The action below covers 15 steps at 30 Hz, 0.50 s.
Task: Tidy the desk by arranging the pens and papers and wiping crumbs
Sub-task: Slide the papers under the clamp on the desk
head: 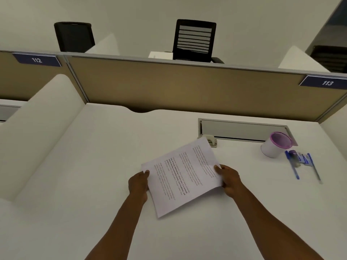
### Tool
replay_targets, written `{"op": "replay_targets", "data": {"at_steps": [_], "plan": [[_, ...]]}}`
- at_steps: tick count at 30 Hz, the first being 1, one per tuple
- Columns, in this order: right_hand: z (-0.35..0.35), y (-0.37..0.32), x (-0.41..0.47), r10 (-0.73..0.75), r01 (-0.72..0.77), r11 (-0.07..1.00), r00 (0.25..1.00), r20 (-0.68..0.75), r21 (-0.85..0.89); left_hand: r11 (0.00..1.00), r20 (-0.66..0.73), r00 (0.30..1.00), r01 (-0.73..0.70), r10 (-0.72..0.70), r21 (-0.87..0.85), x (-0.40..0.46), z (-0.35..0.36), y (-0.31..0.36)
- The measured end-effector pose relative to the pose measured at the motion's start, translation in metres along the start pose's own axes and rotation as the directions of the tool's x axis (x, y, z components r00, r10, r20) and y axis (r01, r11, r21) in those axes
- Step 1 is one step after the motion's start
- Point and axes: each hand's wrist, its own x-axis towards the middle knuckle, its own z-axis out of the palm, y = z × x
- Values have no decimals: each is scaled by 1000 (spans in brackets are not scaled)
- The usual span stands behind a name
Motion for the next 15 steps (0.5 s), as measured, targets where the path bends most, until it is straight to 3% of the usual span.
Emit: {"op": "replay_targets", "data": {"at_steps": [4,10,15], "plan": [[-19,5,-9,-19,19,1000,999,-33,-4,992,-44,996,-78,83,101,-17,22,-2],[-46,-1,-8,-158,100,920,980,-124,-380,962,34,979,-204,201,184,-23,58,11],[-58,-12,2,-174,83,862,975,-140,-499,927,58,968,-252,246,278,-18,79,19]]}}
